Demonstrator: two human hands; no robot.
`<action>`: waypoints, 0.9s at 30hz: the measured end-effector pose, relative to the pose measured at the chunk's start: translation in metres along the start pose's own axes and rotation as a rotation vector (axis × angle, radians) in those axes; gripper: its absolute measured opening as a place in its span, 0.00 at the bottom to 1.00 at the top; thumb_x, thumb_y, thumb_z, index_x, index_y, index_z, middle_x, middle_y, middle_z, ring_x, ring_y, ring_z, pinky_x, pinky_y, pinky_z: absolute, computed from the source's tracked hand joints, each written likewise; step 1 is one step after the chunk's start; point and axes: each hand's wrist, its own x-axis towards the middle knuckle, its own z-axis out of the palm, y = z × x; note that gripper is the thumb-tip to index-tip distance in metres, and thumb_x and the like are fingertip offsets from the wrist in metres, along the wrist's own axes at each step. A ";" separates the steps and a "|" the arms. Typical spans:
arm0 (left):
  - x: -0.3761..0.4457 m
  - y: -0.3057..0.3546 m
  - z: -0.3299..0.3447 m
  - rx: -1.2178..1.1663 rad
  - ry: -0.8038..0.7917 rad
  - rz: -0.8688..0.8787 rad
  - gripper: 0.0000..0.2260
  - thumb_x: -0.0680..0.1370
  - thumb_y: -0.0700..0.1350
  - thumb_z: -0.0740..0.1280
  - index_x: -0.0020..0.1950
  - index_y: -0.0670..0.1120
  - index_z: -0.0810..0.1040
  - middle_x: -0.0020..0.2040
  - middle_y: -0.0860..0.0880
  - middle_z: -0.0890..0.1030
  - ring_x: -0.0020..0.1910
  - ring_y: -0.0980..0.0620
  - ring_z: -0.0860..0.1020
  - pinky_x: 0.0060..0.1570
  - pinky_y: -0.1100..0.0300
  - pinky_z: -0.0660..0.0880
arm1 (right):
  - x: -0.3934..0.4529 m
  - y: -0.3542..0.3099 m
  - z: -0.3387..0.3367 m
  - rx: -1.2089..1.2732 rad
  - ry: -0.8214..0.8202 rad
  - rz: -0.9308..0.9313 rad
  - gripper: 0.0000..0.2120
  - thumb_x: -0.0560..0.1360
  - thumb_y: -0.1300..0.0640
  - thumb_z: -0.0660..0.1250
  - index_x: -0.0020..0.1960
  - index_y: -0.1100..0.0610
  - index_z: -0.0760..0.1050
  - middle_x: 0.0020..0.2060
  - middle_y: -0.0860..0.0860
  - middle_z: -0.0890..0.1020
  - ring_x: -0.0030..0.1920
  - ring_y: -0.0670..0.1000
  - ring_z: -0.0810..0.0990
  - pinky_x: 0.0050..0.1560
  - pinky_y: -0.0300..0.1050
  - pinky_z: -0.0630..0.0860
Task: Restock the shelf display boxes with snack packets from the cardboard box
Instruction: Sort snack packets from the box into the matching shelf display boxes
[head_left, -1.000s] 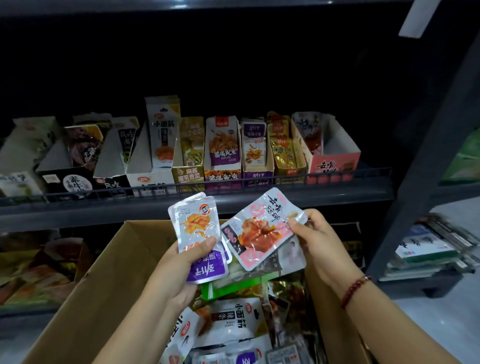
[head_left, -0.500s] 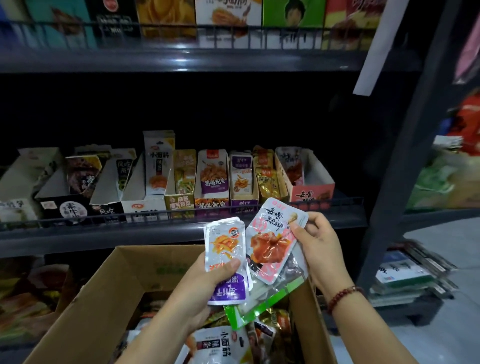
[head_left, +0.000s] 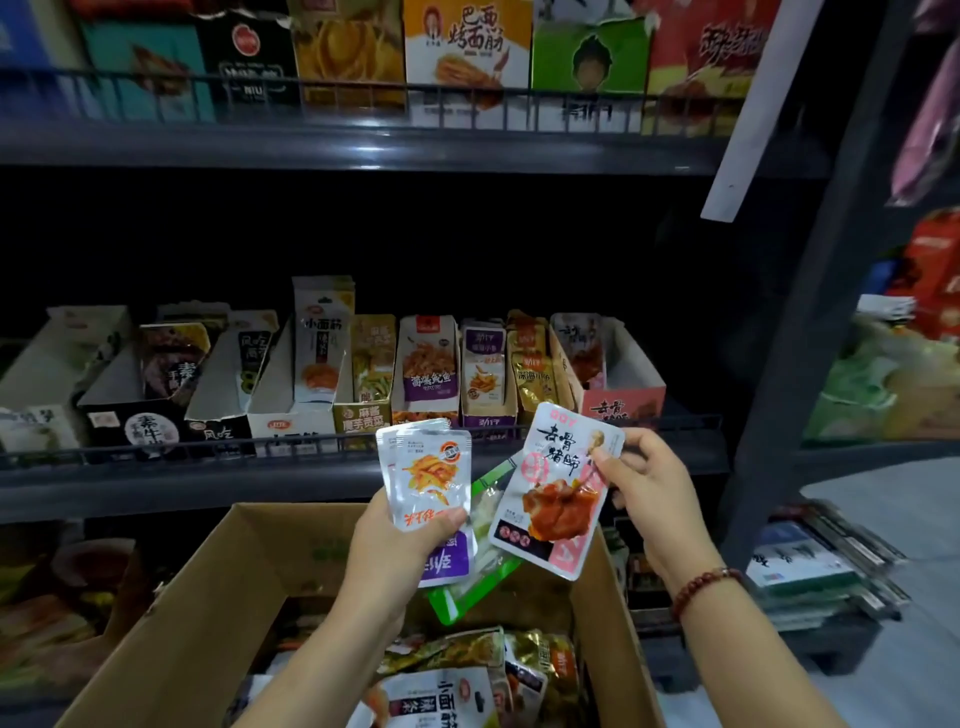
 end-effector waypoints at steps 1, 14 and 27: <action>0.002 0.001 0.004 0.011 -0.001 0.015 0.15 0.70 0.40 0.76 0.52 0.51 0.75 0.47 0.49 0.83 0.44 0.49 0.84 0.36 0.58 0.79 | 0.001 0.000 0.002 0.000 -0.010 -0.004 0.03 0.78 0.62 0.65 0.51 0.59 0.74 0.35 0.51 0.84 0.30 0.39 0.80 0.26 0.30 0.69; 0.057 0.017 0.069 -0.007 0.004 0.064 0.16 0.69 0.38 0.77 0.50 0.49 0.75 0.44 0.50 0.83 0.39 0.52 0.83 0.31 0.62 0.77 | 0.090 -0.018 -0.016 -0.034 0.037 -0.021 0.03 0.77 0.63 0.66 0.49 0.57 0.76 0.36 0.52 0.84 0.34 0.47 0.83 0.32 0.40 0.78; 0.130 0.018 0.106 -0.262 0.147 0.129 0.12 0.77 0.44 0.69 0.60 0.46 0.74 0.51 0.47 0.82 0.47 0.48 0.82 0.41 0.55 0.78 | 0.271 -0.024 -0.029 -0.406 0.349 -0.203 0.11 0.79 0.60 0.61 0.60 0.61 0.72 0.53 0.59 0.80 0.55 0.59 0.78 0.47 0.42 0.69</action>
